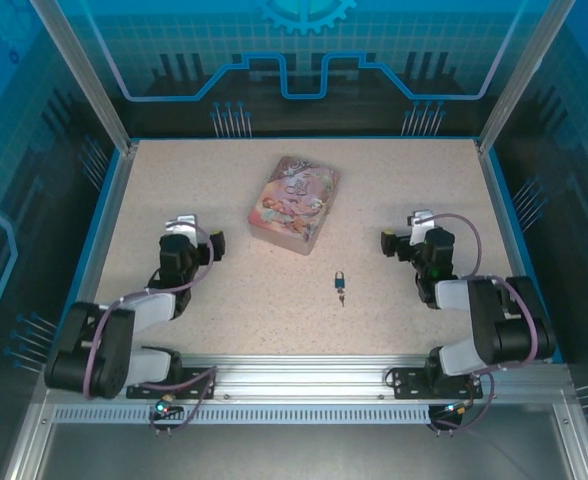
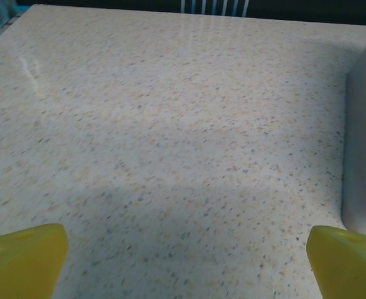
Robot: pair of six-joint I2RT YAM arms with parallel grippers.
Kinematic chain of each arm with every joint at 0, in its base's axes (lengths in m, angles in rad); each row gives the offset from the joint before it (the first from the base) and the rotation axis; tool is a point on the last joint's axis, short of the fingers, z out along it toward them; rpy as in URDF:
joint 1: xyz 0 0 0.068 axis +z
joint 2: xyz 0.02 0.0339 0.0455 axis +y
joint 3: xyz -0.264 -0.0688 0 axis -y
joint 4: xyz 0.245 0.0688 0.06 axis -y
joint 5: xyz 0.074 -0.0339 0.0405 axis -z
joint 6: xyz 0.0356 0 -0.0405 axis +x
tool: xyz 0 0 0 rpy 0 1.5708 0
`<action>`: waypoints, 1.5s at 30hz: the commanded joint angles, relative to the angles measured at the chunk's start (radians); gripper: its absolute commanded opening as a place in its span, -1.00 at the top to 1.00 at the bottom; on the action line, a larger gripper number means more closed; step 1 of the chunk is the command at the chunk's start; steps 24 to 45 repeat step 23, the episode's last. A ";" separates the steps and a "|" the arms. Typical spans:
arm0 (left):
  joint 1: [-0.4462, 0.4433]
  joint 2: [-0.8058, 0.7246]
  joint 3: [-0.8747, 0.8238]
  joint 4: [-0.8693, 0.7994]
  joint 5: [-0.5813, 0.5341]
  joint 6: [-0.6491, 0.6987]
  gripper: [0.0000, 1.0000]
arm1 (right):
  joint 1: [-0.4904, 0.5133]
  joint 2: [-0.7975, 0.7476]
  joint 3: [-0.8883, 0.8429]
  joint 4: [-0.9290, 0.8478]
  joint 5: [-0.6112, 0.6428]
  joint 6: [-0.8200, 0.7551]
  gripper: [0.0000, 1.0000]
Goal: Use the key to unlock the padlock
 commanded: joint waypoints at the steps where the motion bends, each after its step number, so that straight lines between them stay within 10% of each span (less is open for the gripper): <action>1: 0.025 0.106 0.002 0.254 0.086 0.080 -0.98 | 0.002 0.018 0.077 -0.017 -0.007 -0.040 -1.00; 4: 0.038 0.257 -0.019 0.455 0.102 0.083 -0.98 | 0.010 0.022 0.079 -0.013 0.005 -0.044 -1.00; 10: 0.081 0.221 0.090 0.189 0.100 0.019 -0.98 | 0.018 0.022 0.081 -0.019 0.013 -0.051 -1.00; 45: 0.087 0.221 0.081 0.206 0.105 0.013 -0.98 | 0.019 0.023 0.082 -0.021 0.011 -0.050 -1.00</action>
